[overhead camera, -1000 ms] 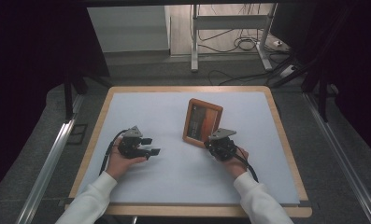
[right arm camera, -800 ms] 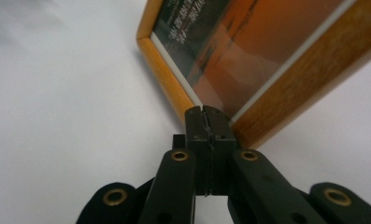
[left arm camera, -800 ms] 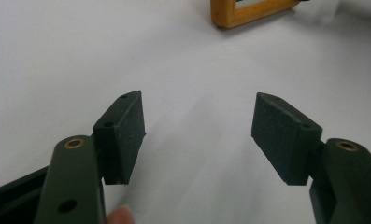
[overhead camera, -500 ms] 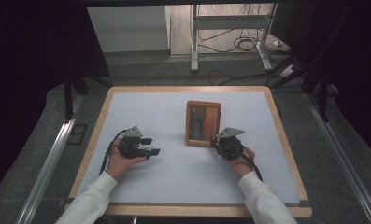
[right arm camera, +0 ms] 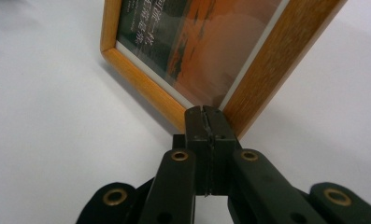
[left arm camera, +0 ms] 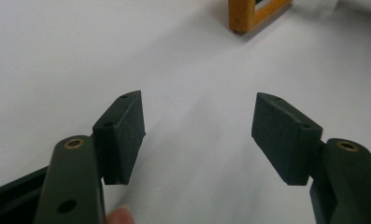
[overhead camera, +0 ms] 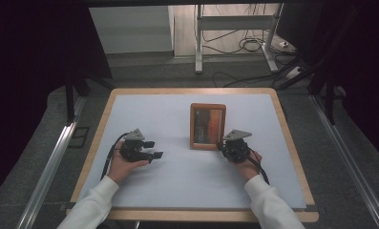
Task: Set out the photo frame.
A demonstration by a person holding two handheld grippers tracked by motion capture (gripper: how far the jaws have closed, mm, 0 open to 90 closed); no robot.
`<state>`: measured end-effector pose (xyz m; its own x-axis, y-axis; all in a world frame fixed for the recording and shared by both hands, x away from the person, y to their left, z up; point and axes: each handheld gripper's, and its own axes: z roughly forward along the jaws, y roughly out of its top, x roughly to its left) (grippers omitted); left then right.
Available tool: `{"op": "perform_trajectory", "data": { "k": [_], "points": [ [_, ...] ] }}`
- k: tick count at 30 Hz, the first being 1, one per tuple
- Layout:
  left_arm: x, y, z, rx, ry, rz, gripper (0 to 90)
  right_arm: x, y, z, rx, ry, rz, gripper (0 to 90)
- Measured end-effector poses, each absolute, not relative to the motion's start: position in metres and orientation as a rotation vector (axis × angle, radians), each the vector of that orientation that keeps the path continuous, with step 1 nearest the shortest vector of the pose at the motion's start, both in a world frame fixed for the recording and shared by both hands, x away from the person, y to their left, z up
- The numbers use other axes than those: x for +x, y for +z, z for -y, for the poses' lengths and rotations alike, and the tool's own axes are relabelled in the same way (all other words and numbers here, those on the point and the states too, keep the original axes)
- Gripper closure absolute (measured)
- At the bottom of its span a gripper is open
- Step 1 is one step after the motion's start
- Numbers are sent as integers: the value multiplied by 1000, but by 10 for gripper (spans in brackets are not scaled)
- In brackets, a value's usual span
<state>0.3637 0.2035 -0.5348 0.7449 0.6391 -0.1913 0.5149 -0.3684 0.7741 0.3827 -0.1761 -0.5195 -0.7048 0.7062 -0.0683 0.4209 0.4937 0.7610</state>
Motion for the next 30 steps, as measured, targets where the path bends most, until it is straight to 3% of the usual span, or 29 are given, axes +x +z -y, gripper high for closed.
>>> {"op": "perform_trajectory", "data": {
  "k": [12,16,17,18,20,25,30],
  "points": [
    [360,-534,-204,2053,185,-864,341,369,-511,179,898,1083,-2373,898],
    [355,-530,-205,2042,194,-861,341,358,-505,194,906,1097,-2366,837],
    [353,-529,-205,2040,196,-862,341,356,-504,199,912,1104,-2367,811],
    [350,-529,-205,2050,200,-858,339,350,-503,210,925,1123,-2373,676],
    [346,-529,-205,2057,218,-857,339,342,-503,220,929,1120,-2371,556],
    [341,-527,-205,2055,228,-869,335,320,-507,248,967,1123,-2353,411],
    [337,-529,-203,2066,231,-878,334,311,-511,267,1017,1116,-2324,343]
  ]
}}
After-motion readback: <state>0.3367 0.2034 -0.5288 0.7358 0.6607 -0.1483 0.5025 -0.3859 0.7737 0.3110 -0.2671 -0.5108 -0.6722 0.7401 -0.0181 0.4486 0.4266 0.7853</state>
